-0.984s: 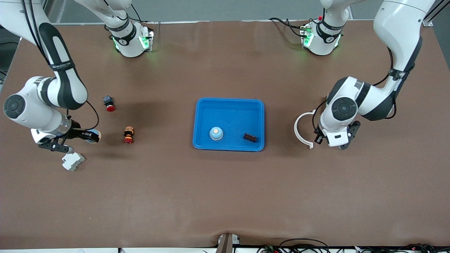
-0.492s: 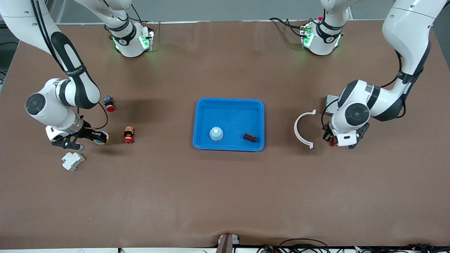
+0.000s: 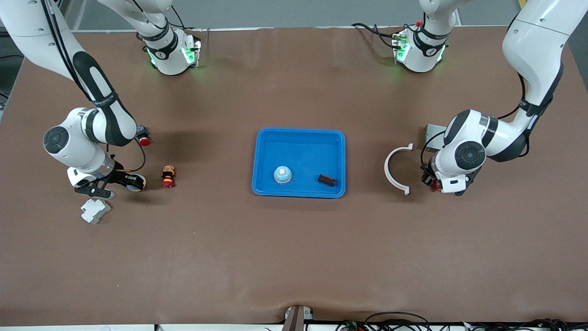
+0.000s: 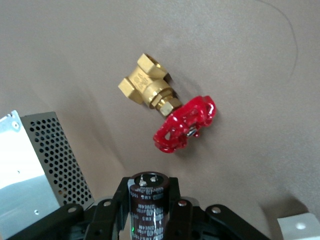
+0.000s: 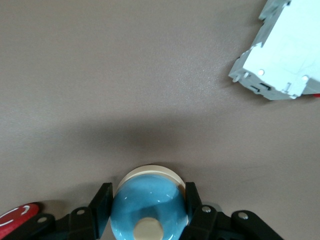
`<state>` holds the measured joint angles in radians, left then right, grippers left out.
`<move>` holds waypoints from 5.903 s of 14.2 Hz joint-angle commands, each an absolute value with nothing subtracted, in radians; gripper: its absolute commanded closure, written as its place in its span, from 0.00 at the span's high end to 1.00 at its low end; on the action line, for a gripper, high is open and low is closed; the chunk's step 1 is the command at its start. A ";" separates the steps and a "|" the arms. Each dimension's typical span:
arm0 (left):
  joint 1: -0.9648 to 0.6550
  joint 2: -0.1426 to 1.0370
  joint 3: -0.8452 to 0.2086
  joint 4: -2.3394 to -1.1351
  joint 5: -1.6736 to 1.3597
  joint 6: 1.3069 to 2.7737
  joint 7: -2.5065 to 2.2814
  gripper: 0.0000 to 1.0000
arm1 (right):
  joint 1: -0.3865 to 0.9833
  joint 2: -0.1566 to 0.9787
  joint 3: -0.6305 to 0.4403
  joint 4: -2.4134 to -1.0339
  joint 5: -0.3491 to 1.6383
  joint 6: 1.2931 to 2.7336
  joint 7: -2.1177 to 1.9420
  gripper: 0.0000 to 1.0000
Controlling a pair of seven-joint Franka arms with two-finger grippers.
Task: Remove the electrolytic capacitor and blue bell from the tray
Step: 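Set the bell by the white block while the left gripper sets the capacitor, then return the right gripper and the left gripper to the blue tray, then grasp the second bell with the right gripper while the left gripper grasps the capacitor, then lift the bell with the right gripper while the left gripper lifts the capacitor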
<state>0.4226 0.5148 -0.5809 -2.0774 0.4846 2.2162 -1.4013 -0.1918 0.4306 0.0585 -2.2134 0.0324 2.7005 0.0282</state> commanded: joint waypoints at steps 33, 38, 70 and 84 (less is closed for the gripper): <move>0.328 0.531 -0.785 -1.687 0.213 1.987 -1.235 1.00 | 0.544 0.334 0.089 -1.855 0.081 2.245 1.360 1.00; 0.281 0.552 -0.788 -1.687 0.204 1.985 -1.310 1.00 | 0.650 0.553 0.080 -1.706 0.042 2.322 1.505 1.00; -0.201 0.733 -0.485 -1.724 0.256 2.416 -1.947 0.66 | 0.672 0.779 0.071 -1.569 -0.098 2.402 1.651 0.00; -0.210 0.788 -0.462 -1.715 0.256 2.503 -1.945 0.00 | 0.427 0.546 0.077 -1.551 -0.083 2.059 1.180 0.00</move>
